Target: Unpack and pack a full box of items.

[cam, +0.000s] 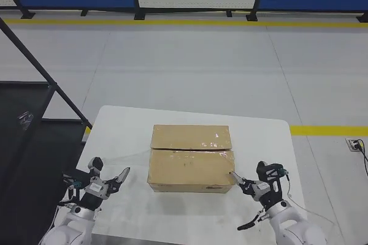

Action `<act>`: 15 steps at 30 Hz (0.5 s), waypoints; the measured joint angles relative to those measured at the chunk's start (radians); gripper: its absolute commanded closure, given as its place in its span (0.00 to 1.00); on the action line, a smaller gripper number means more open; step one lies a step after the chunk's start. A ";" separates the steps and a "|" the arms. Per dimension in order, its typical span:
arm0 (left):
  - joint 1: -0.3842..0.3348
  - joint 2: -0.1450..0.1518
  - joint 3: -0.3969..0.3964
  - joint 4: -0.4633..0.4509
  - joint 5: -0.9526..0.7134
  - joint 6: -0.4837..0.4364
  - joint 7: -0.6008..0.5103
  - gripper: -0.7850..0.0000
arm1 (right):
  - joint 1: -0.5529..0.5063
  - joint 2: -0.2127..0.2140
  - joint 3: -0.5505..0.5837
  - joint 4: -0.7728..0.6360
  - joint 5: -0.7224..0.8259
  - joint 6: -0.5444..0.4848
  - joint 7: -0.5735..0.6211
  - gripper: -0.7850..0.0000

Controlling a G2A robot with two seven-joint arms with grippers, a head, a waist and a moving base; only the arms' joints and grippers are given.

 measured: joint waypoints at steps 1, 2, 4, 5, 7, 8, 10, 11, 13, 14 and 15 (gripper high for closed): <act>-0.005 -0.001 -0.001 0.006 -0.020 -0.003 0.005 0.00 | 0.021 -0.001 0.001 0.014 0.060 -0.020 0.029 0.00; -0.009 -0.002 -0.003 0.012 -0.039 -0.002 0.013 0.00 | 0.043 -0.002 0.004 0.029 0.126 -0.043 0.060 0.00; -0.009 -0.004 -0.005 0.023 -0.062 -0.002 0.028 0.00 | 0.092 -0.003 0.019 0.068 0.278 -0.098 0.123 0.00; -0.006 -0.004 -0.006 0.025 -0.062 -0.003 0.032 0.00 | 0.111 -0.004 0.025 0.086 0.338 -0.118 0.147 0.00; -0.003 -0.004 -0.008 0.026 -0.058 -0.004 0.034 0.00 | 0.151 -0.003 0.037 0.121 0.453 -0.151 0.204 0.00; -0.003 -0.004 -0.008 0.026 -0.058 -0.004 0.034 0.00 | 0.169 -0.001 0.044 0.133 0.489 -0.157 0.227 0.00; -0.004 -0.004 -0.008 0.026 -0.058 -0.004 0.034 0.00 | 0.177 0.000 0.047 0.137 0.498 -0.157 0.237 0.00; -0.004 -0.004 -0.008 0.026 -0.058 -0.004 0.034 0.00 | 0.177 0.000 0.047 0.137 0.496 -0.157 0.237 0.00; -0.004 -0.004 -0.008 0.026 -0.058 -0.004 0.034 0.00 | 0.176 0.000 0.047 0.136 0.494 -0.156 0.235 0.00; -0.004 -0.004 -0.008 0.026 -0.058 -0.004 0.034 0.00 | 0.176 0.000 0.047 0.136 0.493 -0.156 0.235 0.00; -0.004 -0.004 -0.008 0.026 -0.058 -0.004 0.034 0.00 | 0.176 0.000 0.047 0.136 0.493 -0.156 0.235 0.00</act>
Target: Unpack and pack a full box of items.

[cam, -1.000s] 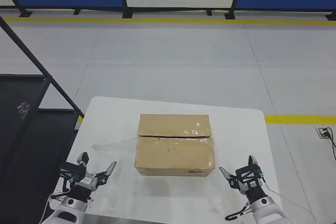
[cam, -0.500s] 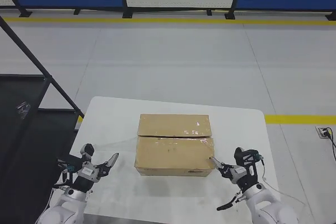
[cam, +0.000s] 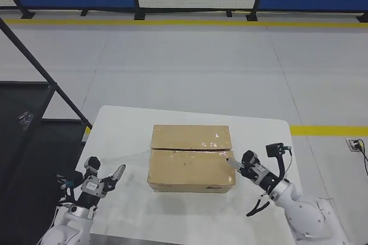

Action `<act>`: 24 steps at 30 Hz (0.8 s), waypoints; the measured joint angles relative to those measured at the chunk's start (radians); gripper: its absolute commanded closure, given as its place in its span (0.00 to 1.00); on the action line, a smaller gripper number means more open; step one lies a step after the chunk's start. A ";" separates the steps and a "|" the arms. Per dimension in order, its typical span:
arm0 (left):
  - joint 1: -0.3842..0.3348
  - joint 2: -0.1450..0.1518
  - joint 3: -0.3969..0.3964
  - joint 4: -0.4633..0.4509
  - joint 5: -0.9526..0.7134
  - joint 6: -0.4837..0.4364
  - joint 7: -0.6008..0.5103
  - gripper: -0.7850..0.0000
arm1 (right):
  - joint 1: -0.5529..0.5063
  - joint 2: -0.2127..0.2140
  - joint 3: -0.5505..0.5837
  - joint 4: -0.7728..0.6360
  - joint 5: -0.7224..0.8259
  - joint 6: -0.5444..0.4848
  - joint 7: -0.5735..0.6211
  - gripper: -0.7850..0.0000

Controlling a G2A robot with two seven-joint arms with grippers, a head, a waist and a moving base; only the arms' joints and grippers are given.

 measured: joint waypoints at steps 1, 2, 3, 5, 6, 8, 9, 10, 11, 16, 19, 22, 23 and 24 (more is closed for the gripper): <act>0.000 0.000 0.000 0.000 0.000 0.000 0.000 0.00 | 0.000 0.000 0.000 0.000 0.000 0.000 0.000 0.00; 0.000 0.000 0.000 0.000 0.000 0.000 0.000 0.00 | 0.000 0.000 0.000 0.000 0.000 0.000 0.000 0.00; 0.000 0.000 0.000 0.000 -0.001 0.000 0.000 0.00 | 0.000 0.000 0.000 0.000 0.001 0.000 -0.001 0.00; -0.006 -0.001 0.005 -0.002 -0.018 -0.001 -0.006 0.00 | -0.003 -0.003 -0.003 0.010 0.029 0.008 -0.015 0.00; -0.014 -0.002 0.008 0.000 -0.033 -0.005 -0.016 0.00 | 0.002 -0.004 -0.002 0.024 0.071 0.015 -0.023 0.00; -0.027 -0.002 0.013 0.006 -0.045 -0.016 -0.033 0.00 | 0.019 -0.006 0.000 0.050 0.147 0.009 -0.015 0.00; -0.033 -0.002 0.014 0.011 -0.054 -0.028 -0.044 0.00 | 0.032 -0.007 0.002 0.072 0.211 -0.008 0.008 0.00; -0.037 -0.002 0.012 0.014 -0.063 -0.037 -0.052 0.00 | 0.043 -0.006 0.006 0.091 0.258 -0.023 0.033 0.00; -0.041 -0.001 0.010 0.018 -0.071 -0.047 -0.061 0.00 | 0.055 -0.006 0.009 0.111 0.307 -0.038 0.060 0.00; -0.068 0.002 0.002 0.055 -0.132 -0.122 -0.102 0.00 | 0.125 -0.001 0.016 0.242 0.543 -0.122 0.228 0.00; -0.082 0.002 0.002 0.074 -0.159 -0.159 -0.112 0.00 | 0.162 -0.001 0.006 0.308 0.618 -0.147 0.280 0.00; -0.094 0.002 0.009 0.085 -0.202 -0.184 -0.132 0.00 | 0.192 0.000 -0.002 0.362 0.658 -0.169 0.313 0.00; -0.098 0.002 0.012 0.089 -0.221 -0.193 -0.142 0.00 | 0.203 0.000 -0.007 0.380 0.668 -0.175 0.322 0.00; -0.102 0.002 0.013 0.091 -0.233 -0.197 -0.150 0.00 | 0.212 0.000 -0.012 0.393 0.675 -0.179 0.330 0.00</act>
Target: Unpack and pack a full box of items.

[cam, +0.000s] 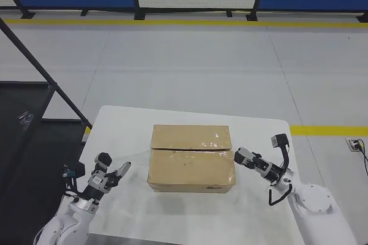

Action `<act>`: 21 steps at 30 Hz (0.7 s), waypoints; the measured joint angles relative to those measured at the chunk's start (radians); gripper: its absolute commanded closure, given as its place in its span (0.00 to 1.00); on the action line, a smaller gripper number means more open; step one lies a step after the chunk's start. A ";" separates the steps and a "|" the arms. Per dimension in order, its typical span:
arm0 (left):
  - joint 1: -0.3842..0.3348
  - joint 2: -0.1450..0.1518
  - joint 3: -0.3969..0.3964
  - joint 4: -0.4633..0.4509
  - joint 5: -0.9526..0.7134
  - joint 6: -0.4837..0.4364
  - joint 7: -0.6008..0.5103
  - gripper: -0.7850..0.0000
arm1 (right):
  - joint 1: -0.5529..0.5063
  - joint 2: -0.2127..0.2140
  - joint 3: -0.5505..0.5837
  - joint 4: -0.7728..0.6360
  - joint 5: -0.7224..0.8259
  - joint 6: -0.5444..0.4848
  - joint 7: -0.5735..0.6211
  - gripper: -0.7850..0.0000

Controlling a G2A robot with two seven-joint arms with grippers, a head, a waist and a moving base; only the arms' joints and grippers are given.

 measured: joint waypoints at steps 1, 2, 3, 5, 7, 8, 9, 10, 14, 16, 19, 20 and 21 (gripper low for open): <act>-0.004 0.000 0.002 0.002 -0.009 -0.002 -0.007 0.00 | 0.008 0.000 -0.004 0.012 0.005 -0.004 0.007 0.00; -0.009 0.000 0.004 0.004 -0.017 -0.002 -0.015 0.00 | 0.018 0.000 -0.010 0.027 0.010 -0.008 0.016 0.00; -0.013 0.000 0.007 0.005 -0.020 -0.003 -0.019 0.00 | 0.024 0.000 -0.014 0.036 0.016 -0.011 0.025 0.00; -0.020 -0.001 0.014 0.007 -0.033 -0.006 -0.026 0.00 | 0.037 0.001 -0.022 0.056 0.031 -0.018 0.044 0.00; -0.025 -0.001 0.016 0.006 -0.044 -0.006 -0.032 0.00 | 0.047 0.001 -0.028 0.071 0.050 -0.025 0.065 0.00; -0.026 -0.002 0.017 0.005 -0.047 -0.004 -0.034 0.00 | 0.052 0.001 -0.029 0.080 0.060 -0.029 0.072 0.00; -0.028 -0.002 0.018 0.003 -0.049 0.000 -0.036 0.00 | 0.056 0.002 -0.027 0.090 0.065 -0.036 0.071 0.00; -0.029 -0.002 0.018 0.003 -0.051 0.003 -0.035 0.00 | 0.059 0.003 -0.026 0.096 0.061 -0.040 0.063 0.00; -0.031 -0.003 0.020 0.002 -0.059 0.011 -0.034 0.00 | 0.061 0.005 -0.032 0.100 0.031 -0.042 0.037 0.00; -0.033 -0.003 0.021 0.004 -0.062 0.013 -0.034 0.00 | 0.061 0.006 -0.036 0.100 0.028 -0.042 0.037 0.00; -0.038 -0.003 0.022 0.010 -0.066 0.016 -0.035 0.00 | 0.062 0.007 -0.045 0.096 0.045 -0.047 0.061 0.00; -0.040 -0.003 0.023 0.012 -0.067 0.018 -0.036 0.00 | 0.063 0.007 -0.047 0.095 0.056 -0.051 0.073 0.00; -0.042 -0.004 0.024 0.013 -0.069 0.020 -0.036 0.00 | 0.063 0.008 -0.048 0.093 0.073 -0.057 0.088 0.00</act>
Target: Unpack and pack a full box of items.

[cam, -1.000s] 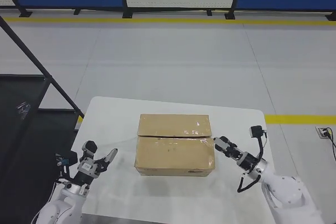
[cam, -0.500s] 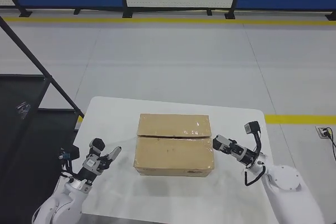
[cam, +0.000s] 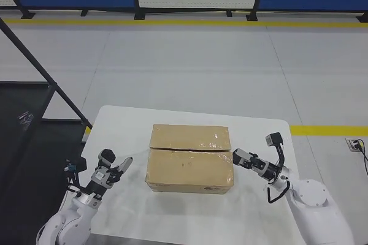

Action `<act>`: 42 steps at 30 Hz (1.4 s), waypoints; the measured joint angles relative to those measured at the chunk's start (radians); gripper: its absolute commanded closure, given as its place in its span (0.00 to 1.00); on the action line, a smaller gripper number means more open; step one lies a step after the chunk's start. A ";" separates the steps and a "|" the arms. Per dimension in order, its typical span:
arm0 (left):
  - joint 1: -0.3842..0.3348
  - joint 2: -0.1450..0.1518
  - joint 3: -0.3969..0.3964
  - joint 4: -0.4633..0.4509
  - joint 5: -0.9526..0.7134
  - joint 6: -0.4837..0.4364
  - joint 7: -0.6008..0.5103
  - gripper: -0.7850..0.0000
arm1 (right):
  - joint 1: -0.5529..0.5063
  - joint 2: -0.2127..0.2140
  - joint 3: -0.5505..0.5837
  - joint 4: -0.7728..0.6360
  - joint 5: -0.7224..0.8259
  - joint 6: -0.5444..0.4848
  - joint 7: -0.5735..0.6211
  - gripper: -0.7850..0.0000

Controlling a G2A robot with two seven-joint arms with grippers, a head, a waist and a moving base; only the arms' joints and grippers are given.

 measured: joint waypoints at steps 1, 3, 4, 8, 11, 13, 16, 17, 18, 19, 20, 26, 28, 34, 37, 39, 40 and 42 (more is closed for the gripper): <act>-0.001 0.000 0.000 0.000 -0.001 0.002 0.000 0.00 | 0.000 0.001 0.000 -0.002 0.017 -0.005 0.012 0.00; -0.004 0.000 0.001 0.001 -0.006 0.005 0.000 0.00 | -0.002 0.002 0.005 -0.003 0.071 -0.015 0.049 0.00; -0.005 -0.001 0.001 0.001 -0.008 0.007 0.001 0.00 | -0.003 0.004 0.008 -0.003 0.096 -0.019 0.067 0.00; -0.009 -0.002 0.001 -0.001 -0.019 0.023 0.006 0.00 | -0.011 0.009 0.028 -0.006 0.212 -0.042 0.156 0.00; -0.013 -0.004 0.004 -0.007 -0.029 0.035 0.009 0.00 | -0.020 0.015 0.041 -0.017 0.296 -0.052 0.246 0.00; -0.014 -0.004 0.008 -0.015 -0.036 0.033 0.004 0.00 | -0.030 0.020 0.048 -0.034 0.351 -0.056 0.319 0.00; -0.014 -0.003 0.012 -0.025 -0.034 0.013 -0.012 0.00 | -0.056 0.031 0.056 -0.098 0.371 -0.022 0.372 0.00; -0.013 -0.002 0.012 -0.027 -0.031 0.005 -0.018 0.00 | -0.068 0.035 0.059 -0.123 0.366 -0.014 0.379 0.00; -0.013 -0.001 0.012 -0.030 -0.027 -0.010 -0.027 0.00 | -0.086 0.040 0.062 -0.158 0.356 -0.006 0.386 0.00; -0.012 0.000 0.010 -0.031 -0.024 -0.023 -0.033 0.00 | -0.101 0.045 0.065 -0.183 0.347 -0.003 0.388 0.00; -0.010 0.001 0.009 -0.031 -0.022 -0.038 -0.041 0.00 | -0.115 0.049 0.067 -0.207 0.337 -0.002 0.390 0.00; 0.006 0.017 -0.018 -0.026 0.007 -0.187 -0.128 0.00 | -0.199 0.080 0.067 -0.326 0.182 -0.027 0.365 0.00; 0.016 0.024 -0.031 -0.019 0.005 -0.249 -0.165 0.00 | -0.225 0.089 0.059 -0.354 0.122 -0.043 0.348 0.00; 0.037 0.042 -0.058 -0.005 -0.009 -0.374 -0.271 0.00 | -0.257 0.112 0.022 -0.383 -0.054 -0.056 0.336 0.00; 0.042 0.047 -0.052 -0.001 0.006 -0.393 -0.309 0.00 | -0.249 0.115 0.006 -0.362 -0.081 -0.054 0.323 0.00; 0.041 0.049 -0.036 0.003 0.029 -0.391 -0.327 0.00 | -0.235 0.113 -0.010 -0.344 -0.074 -0.029 0.298 0.00; 0.040 0.049 -0.025 0.007 0.032 -0.393 -0.332 0.00 | -0.228 0.112 -0.017 -0.336 -0.064 -0.014 0.284 0.00; 0.032 0.049 -0.001 0.026 0.019 -0.398 -0.342 0.00 | -0.211 0.107 -0.035 -0.312 -0.009 0.033 0.239 0.00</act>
